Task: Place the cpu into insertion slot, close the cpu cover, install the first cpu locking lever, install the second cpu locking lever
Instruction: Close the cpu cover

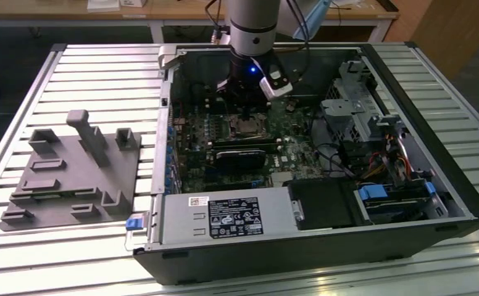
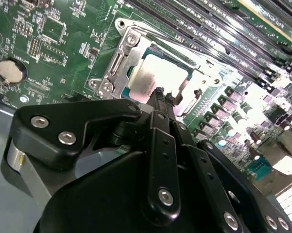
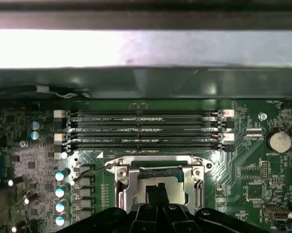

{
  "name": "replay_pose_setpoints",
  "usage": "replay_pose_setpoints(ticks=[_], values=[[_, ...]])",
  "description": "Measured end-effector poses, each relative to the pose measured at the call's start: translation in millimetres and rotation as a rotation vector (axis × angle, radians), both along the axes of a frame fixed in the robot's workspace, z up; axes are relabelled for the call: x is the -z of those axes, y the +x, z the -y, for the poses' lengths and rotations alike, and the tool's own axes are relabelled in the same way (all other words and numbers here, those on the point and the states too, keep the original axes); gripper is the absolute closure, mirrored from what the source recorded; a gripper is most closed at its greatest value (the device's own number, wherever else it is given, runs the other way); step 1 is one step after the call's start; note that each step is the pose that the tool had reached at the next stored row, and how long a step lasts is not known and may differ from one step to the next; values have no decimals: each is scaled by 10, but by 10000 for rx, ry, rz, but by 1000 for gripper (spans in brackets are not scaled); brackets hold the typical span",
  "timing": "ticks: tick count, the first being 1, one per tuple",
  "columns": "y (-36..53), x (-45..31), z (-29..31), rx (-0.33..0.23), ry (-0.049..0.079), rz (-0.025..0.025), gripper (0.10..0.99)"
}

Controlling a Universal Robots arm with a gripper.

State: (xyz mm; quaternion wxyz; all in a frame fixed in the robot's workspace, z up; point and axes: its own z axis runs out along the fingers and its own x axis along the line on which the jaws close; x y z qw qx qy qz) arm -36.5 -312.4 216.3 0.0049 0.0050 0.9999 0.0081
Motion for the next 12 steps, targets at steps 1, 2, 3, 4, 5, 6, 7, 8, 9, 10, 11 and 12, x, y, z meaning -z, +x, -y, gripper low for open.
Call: replay_pose_setpoints(ticks=[1,2,3,4,5,6,7,8,9,10,11,12], values=[[-1,0,4,-99,-2,-1,980],[-5,0,11,-165,-2,-1,980],[-11,1,19,-208,-1,0,980],[-19,2,27,-241,-1,0,980],[-29,2,35,-271,-1,-1,980],[-40,3,41,-299,-1,1,980],[-55,5,45,-321,-1,2,980],[-72,9,46,-337,-1,4,980],[-86,15,46,-347,-1,5,980],[-100,22,46,-353,-3,6,980],[-114,31,47,-359,-5,5,980],[-130,41,46,-364,-4,6,980]])
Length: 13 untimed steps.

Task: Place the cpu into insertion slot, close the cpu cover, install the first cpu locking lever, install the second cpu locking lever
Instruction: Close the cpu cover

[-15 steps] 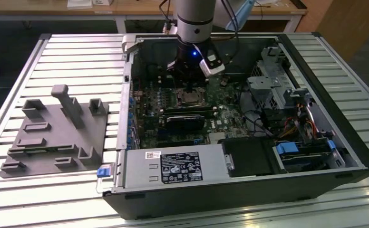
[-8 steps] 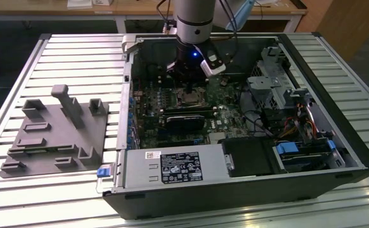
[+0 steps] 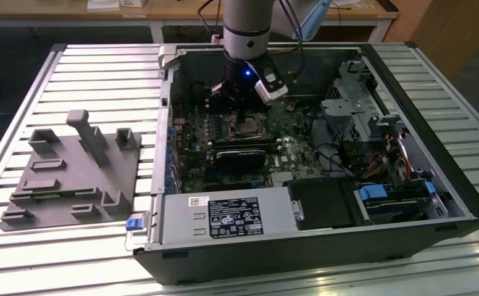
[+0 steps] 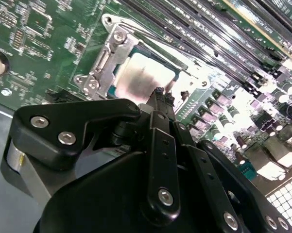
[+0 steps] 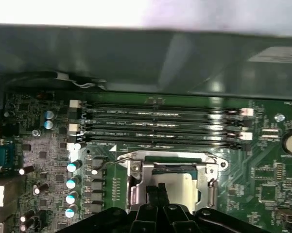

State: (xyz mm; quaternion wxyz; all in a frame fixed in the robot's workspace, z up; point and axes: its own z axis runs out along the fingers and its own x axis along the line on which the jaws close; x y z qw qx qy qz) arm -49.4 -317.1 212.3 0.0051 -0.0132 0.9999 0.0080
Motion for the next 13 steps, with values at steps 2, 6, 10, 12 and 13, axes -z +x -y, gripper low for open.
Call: replay_pose_setpoints(ticks=[2,6,10,12,13], values=[[-29,20,0,-7,0,0,980],[-72,60,1,-11,-1,-1,980],[-87,90,1,-11,0,0,980],[-92,100,2,-11,-1,-1,980],[-94,104,2,-11,-2,-2,980]])
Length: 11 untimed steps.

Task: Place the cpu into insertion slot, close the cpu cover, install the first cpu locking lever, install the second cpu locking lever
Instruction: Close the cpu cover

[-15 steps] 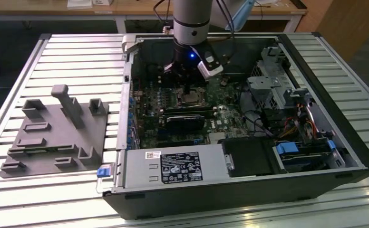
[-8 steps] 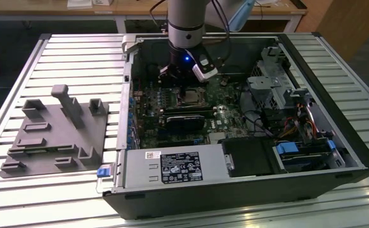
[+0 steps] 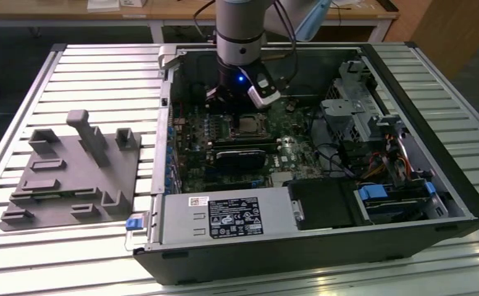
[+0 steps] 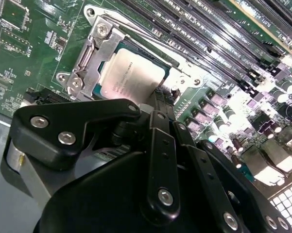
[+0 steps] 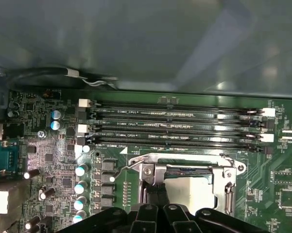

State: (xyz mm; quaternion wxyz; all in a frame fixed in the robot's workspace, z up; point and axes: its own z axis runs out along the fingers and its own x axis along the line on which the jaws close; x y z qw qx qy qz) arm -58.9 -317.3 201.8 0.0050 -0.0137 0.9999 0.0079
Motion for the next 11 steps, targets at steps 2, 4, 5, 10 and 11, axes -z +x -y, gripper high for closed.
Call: replay_pose_setpoints(ticks=[2,4,5,10,11], values=[[-2,5,1,-1,-4,-3,980],[-2,7,0,1,-2,-1,980],[-1,11,-2,1,10,6,980],[2,9,0,0,2,1,980],[4,9,0,0,1,1,980]])
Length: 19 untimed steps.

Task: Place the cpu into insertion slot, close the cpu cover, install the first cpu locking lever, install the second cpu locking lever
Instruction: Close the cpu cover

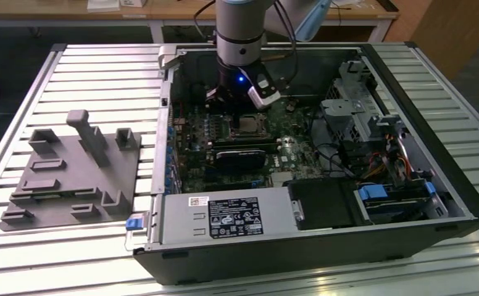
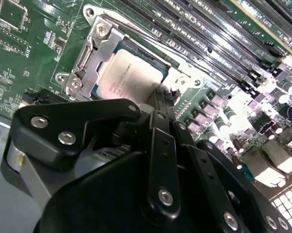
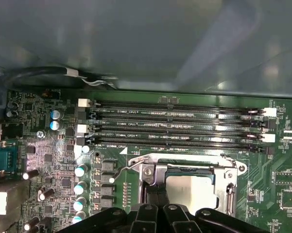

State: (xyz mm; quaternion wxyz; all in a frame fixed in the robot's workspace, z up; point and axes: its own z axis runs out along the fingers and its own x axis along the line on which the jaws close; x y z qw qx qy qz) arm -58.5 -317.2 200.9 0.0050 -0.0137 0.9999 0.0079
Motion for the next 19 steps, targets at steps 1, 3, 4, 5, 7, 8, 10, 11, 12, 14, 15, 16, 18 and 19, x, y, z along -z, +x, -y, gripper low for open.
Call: replay_pose_setpoints(ticks=[1,3,4,5,7,8,10,11,12,14,15,16,18,19], values=[[1,-1,0,0,0,0,980],[1,-14,0,1,-1,0,980],[1,-26,0,1,-1,0,980],[1,-41,0,1,0,0,980],[1,-77,0,1,0,0,980],[1,-99,0,1,0,0,980],[1,-134,0,1,1,1,980],[1,-137,0,0,1,1,980],[1,-137,0,0,1,2,980],[1,-137,0,1,2,1,980],[3,-137,0,-1,1,1,980],[13,-137,0,0,-1,0,980],[51,-137,0,23,-1,0,980],[72,-137,0,31,-1,1,980]])
